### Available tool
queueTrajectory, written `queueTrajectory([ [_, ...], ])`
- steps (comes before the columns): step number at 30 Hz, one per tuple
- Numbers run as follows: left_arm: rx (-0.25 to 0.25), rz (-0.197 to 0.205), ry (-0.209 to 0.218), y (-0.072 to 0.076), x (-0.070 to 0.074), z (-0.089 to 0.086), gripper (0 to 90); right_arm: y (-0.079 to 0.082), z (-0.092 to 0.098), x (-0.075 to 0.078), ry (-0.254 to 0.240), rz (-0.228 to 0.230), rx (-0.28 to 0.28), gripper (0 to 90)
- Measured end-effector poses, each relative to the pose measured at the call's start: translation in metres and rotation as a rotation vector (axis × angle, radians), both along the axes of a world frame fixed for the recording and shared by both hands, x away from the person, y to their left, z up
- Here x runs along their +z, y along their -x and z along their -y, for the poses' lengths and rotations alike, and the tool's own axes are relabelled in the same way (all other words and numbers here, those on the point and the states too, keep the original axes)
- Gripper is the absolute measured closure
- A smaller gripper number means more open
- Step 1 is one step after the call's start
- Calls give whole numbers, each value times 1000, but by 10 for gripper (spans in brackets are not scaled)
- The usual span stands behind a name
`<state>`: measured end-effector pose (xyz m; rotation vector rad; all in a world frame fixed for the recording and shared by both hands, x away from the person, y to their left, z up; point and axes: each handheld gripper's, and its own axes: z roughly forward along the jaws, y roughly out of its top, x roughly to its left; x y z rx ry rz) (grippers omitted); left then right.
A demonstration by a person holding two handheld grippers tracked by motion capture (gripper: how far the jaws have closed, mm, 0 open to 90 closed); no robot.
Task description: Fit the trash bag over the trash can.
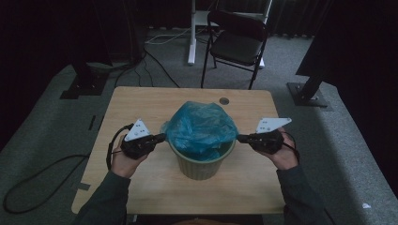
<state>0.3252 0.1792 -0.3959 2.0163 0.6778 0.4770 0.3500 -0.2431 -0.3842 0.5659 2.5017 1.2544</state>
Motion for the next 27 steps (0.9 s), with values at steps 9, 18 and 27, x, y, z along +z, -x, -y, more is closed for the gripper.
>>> queueTrajectory([
  [9, -33, -24, 1, 5, -5, 1, 891, 0, -5, -6, 32, -59, 57, 897],
  [18, -42, -22, -12, 2, -6, 10, 891, -5, -11, -5, 27, -42, 36, 897],
  [27, 4, -38, -13, -18, -12, 15, 893, -23, -15, -6, 24, -29, -39, 899],
])
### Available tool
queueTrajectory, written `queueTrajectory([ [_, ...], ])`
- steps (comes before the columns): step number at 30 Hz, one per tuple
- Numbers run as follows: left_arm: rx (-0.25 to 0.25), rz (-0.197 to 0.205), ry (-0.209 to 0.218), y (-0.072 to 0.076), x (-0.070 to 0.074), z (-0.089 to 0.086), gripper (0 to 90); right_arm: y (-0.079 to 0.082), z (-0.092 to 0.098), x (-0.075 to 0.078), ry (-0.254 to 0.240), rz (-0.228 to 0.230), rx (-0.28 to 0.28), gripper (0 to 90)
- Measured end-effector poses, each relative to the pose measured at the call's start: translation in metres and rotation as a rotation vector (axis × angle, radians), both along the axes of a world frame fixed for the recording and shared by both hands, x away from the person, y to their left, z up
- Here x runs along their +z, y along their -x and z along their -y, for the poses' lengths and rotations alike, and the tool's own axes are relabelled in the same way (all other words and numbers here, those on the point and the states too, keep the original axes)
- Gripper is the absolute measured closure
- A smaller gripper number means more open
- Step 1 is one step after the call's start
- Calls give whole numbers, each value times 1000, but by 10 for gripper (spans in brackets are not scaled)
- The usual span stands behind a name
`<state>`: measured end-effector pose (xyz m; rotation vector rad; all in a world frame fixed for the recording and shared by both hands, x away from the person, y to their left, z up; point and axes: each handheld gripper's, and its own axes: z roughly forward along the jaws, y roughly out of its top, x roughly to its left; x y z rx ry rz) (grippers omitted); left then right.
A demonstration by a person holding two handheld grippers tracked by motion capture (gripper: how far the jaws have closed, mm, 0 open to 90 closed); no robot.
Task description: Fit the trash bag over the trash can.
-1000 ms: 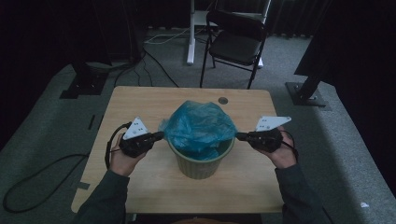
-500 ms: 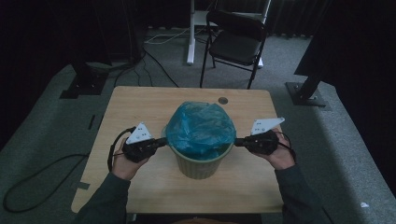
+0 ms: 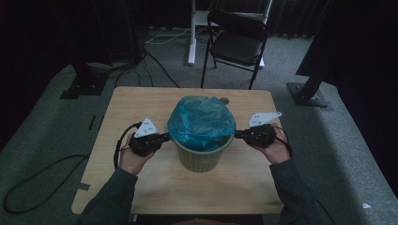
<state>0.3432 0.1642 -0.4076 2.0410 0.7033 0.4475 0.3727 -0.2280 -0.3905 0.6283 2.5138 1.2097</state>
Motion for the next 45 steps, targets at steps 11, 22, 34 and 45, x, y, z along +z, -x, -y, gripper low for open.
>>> queueTrajectory([
  [11, 10, -29, -16, -7, -10, 2, 865, -10, -3, -15, 15, -39, -9, 890],
  [22, 59, -15, 27, -1, 0, -21, 724, -2, 14, 3, -9, 6, -56, 718],
  [34, 45, 25, 127, -6, 30, -23, 650, -9, 14, 26, -80, 61, -109, 709],
  [45, -20, -42, 130, -27, 38, 4, 599, -31, -8, 30, -87, 5, -109, 639],
])
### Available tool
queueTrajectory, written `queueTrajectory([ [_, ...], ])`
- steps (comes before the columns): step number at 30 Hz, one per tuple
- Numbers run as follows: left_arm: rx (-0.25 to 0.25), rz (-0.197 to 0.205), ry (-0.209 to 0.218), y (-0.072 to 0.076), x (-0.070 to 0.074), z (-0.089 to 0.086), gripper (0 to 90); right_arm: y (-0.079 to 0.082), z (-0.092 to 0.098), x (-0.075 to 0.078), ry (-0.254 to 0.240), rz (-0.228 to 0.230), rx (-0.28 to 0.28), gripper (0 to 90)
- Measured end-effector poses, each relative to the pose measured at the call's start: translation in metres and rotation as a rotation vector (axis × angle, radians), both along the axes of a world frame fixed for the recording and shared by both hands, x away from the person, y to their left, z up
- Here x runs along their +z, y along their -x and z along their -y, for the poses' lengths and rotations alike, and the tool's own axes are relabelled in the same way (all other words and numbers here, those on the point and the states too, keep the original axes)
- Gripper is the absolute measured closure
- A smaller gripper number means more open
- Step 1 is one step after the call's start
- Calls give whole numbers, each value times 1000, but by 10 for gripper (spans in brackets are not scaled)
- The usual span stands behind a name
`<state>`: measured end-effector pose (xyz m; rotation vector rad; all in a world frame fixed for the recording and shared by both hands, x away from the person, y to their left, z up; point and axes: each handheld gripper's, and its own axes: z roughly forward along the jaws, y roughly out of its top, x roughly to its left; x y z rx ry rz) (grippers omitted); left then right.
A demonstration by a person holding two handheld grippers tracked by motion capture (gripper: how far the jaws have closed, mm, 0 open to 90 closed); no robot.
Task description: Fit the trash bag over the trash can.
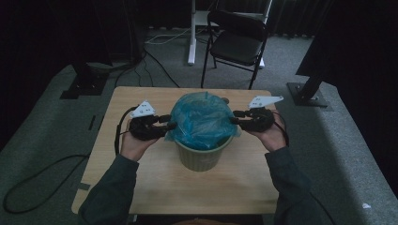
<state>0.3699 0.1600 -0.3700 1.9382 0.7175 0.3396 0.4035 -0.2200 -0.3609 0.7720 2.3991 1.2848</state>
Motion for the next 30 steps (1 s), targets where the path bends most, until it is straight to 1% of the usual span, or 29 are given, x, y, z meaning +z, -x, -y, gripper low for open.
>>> queueTrajectory([
  [1, -6, -5, -8, -1, -1, 2, 628, -3, -1, -1, 3, -18, 1, 647],
  [2, -12, -9, -16, -1, -3, 4, 674, -4, -1, -3, 9, -27, 0, 685],
  [3, -16, -8, -22, -1, -3, 5, 722, -5, -1, -4, 12, -32, 1, 696],
  [5, -20, -1, -29, 0, -4, 6, 804, -5, 1, -2, -3, -26, -4, 796],
  [6, -20, 4, -29, 1, -3, 7, 831, -4, 3, 0, -12, -24, 1, 839],
  [8, -15, 15, -24, 5, -1, 6, 869, -1, 5, 2, -11, -14, 0, 871],
  [13, -16, 35, -17, 18, 2, 0, 893, 12, 9, 5, -15, 6, 21, 876],
  [15, -20, 33, -18, 22, 1, -2, 894, 17, 10, 4, -15, 4, 34, 876],
  [16, -23, 27, -12, 24, 0, -4, 895, 19, 11, 4, -13, 2, 39, 876],
  [17, -24, 23, -17, 25, -1, -5, 895, 21, 12, 3, -14, -3, 46, 876],
  [19, -20, 20, -15, 26, -3, -6, 895, 25, 13, 3, -20, -8, 61, 876],
  [20, -10, 20, -12, 25, -3, -7, 894, 26, 14, 3, -21, -8, 64, 876],
  [21, -1, 23, -6, 24, -2, -7, 871, 26, 14, 3, -19, -7, 66, 876],
  [23, 20, 21, 13, 20, 1, -8, 763, 25, 13, 4, -18, -6, 64, 876],
  [25, 37, 19, 22, 16, 4, -6, 661, 25, 12, 5, -21, -4, 66, 876],
  [27, 43, 1, 26, 10, 6, -3, 575, 24, 11, 5, -21, -2, 67, 876],
  [28, 50, 0, 31, 7, 6, -2, 534, 23, 11, 4, -21, -1, 69, 876],
  [29, 50, -11, 31, 4, 7, -1, 513, 23, 10, 4, -20, -2, 71, 876],
  [30, 54, -37, 26, -1, 6, 0, 475, 23, 9, 4, -17, -3, 70, 876],
])
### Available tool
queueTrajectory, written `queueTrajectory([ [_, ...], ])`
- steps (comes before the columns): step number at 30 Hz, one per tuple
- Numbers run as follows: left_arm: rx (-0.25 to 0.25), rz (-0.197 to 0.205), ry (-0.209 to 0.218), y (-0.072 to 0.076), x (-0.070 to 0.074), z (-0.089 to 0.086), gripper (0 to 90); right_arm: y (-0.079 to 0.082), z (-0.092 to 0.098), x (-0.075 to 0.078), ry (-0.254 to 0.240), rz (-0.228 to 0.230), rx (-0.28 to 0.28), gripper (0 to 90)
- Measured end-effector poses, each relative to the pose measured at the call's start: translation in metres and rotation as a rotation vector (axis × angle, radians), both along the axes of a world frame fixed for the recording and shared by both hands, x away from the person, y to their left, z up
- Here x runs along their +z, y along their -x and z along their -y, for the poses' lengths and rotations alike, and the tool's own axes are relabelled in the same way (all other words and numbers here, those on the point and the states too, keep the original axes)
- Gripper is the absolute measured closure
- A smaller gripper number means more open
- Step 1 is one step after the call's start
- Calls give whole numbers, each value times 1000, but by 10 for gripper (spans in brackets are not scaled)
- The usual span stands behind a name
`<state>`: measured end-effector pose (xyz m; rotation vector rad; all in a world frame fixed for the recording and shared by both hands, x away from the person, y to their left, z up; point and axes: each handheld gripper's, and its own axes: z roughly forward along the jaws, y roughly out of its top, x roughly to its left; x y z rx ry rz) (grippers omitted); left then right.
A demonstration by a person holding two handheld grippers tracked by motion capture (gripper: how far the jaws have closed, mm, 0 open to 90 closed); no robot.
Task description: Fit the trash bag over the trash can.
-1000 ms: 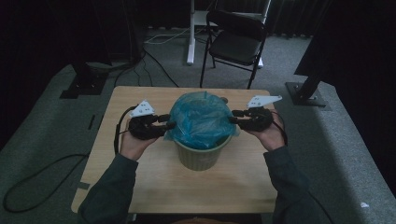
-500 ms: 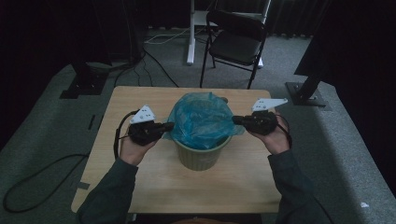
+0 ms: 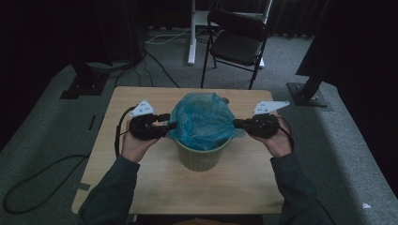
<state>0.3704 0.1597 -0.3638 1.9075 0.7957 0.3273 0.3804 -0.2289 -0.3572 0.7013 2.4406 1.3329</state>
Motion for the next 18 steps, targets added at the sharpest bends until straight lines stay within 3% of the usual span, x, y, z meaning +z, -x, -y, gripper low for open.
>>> queueTrajectory([
  [2, 7, -49, -20, -11, -4, 2, 394, 0, -1, -1, 2, 2, 4, 874],
  [4, 25, -67, -25, -18, -9, 3, 428, 0, -2, -1, 6, 2, 3, 872],
  [6, 64, -54, -32, -19, -11, 2, 533, 0, -2, -2, 8, 5, 2, 871],
  [8, 87, -46, -1, -18, -12, -2, 646, 0, -2, -2, 9, 8, 1, 871],
  [13, 85, -6, 10, -11, -9, -8, 850, 1, 1, -2, 2, 11, -4, 872],
  [18, 71, 33, 12, -1, -4, -10, 898, 3, 1, -2, 1, 14, -6, 873],
])
